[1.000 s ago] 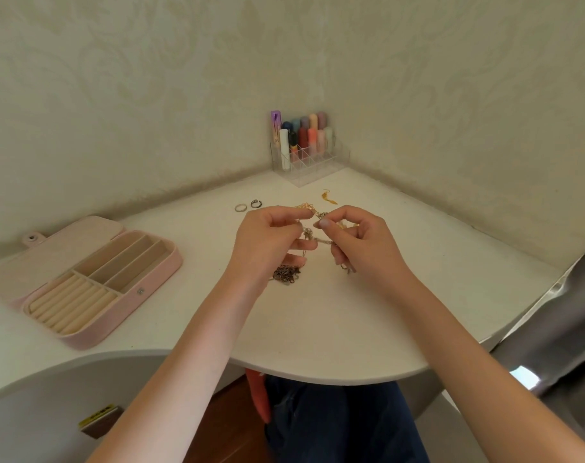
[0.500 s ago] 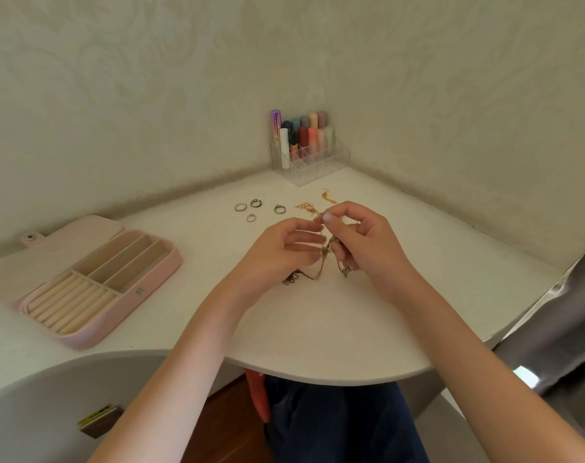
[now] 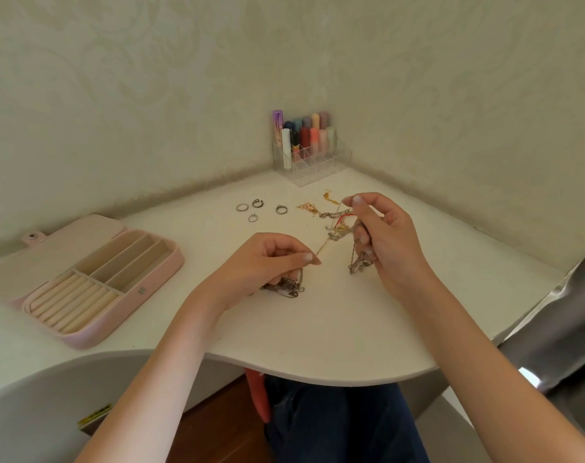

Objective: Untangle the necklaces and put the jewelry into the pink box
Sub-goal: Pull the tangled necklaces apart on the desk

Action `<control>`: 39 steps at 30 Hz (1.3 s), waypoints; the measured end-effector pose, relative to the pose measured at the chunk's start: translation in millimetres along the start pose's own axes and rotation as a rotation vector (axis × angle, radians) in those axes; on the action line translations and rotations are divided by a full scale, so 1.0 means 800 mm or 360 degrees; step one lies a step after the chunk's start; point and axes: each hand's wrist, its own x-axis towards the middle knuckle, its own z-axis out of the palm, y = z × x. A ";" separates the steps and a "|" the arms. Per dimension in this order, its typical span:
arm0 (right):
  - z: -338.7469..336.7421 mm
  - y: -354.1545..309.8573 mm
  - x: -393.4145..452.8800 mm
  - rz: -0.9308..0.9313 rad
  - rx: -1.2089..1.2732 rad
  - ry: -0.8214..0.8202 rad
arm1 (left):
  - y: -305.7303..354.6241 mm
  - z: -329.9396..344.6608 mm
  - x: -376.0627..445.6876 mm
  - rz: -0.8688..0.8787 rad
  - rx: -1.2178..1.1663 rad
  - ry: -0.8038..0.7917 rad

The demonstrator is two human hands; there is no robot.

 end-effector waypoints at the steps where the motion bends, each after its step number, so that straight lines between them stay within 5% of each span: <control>1: -0.001 0.000 0.001 0.0003 0.0016 0.0023 | -0.002 -0.003 -0.001 0.0008 0.0031 0.0044; 11: -0.001 -0.001 0.001 0.0062 -0.0060 -0.0011 | -0.030 -0.027 0.001 0.0102 0.0324 0.0595; 17: 0.004 -0.002 -0.005 0.0051 -0.0237 -0.0286 | -0.031 -0.018 0.006 0.0308 0.0781 0.0612; 24: 0.007 -0.003 -0.011 0.0072 -0.0261 -0.0484 | -0.003 0.019 0.008 0.0269 -0.0016 0.0105; 27: 0.006 -0.002 -0.013 0.0078 -0.0252 -0.0484 | -0.001 0.018 0.009 0.0244 -0.0038 0.0205; 32: 0.001 0.012 -0.004 0.0009 -0.0555 -0.0258 | 0.010 0.005 0.008 0.0121 -0.1032 0.0351; 39: -0.037 0.027 0.005 -0.0300 -0.1095 0.0162 | 0.016 -0.003 0.016 0.0190 -0.0709 0.0589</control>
